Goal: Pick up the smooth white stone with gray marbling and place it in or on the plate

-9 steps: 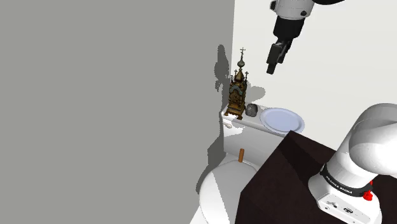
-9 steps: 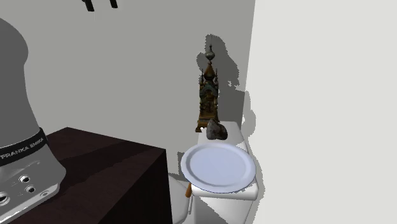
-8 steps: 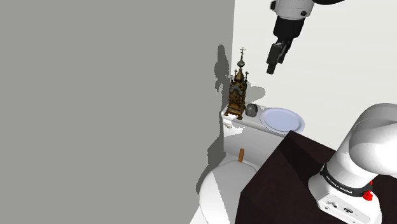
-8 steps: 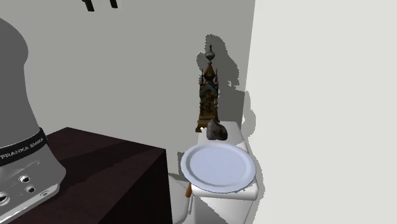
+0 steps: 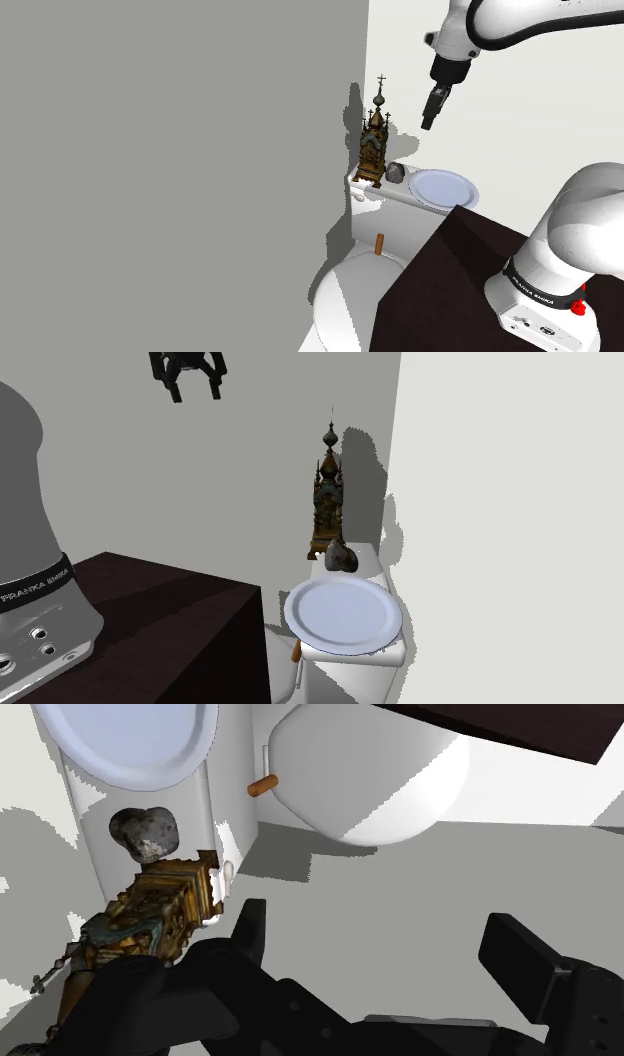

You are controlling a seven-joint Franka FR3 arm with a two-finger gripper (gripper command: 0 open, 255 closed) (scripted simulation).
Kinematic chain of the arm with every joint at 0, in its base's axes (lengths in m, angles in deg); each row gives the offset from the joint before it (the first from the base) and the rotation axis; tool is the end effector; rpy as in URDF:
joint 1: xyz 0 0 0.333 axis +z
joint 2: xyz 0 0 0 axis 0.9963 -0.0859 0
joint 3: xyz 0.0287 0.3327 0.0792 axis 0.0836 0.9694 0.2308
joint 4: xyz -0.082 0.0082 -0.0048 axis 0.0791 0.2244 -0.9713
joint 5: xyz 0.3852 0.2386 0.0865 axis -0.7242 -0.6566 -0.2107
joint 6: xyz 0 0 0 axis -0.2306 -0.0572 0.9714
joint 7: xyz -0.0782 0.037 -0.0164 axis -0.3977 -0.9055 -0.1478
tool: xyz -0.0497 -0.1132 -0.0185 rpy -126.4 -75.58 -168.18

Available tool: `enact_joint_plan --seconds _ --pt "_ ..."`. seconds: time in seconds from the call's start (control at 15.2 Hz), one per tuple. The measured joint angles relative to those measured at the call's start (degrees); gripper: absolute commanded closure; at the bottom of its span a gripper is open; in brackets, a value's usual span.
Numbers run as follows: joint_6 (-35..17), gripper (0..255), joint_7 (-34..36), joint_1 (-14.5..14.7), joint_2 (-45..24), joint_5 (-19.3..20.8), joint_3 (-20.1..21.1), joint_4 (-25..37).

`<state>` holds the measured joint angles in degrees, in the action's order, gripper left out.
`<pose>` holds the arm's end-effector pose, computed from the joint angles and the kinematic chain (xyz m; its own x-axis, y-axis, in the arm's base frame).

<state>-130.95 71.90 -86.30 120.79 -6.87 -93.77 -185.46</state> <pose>0.3804 -0.0699 0.5277 0.9712 0.2087 0.1152 0.2036 -0.9776 0.0541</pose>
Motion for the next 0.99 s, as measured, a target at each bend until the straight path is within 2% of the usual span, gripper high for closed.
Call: enact_joint_plan --seconds 0.2,0.66,0.99 --pt "-5.26 0 -4.44 -0.31 -1.72 1.37 -3.49 -2.82" --pt "-19.35 0 -16.2 -0.03 -11.58 3.05 -13.0 -5.59" --pt "-28.35 0 -27.07 2.59 -22.45 0.2 -21.0 -3.01"
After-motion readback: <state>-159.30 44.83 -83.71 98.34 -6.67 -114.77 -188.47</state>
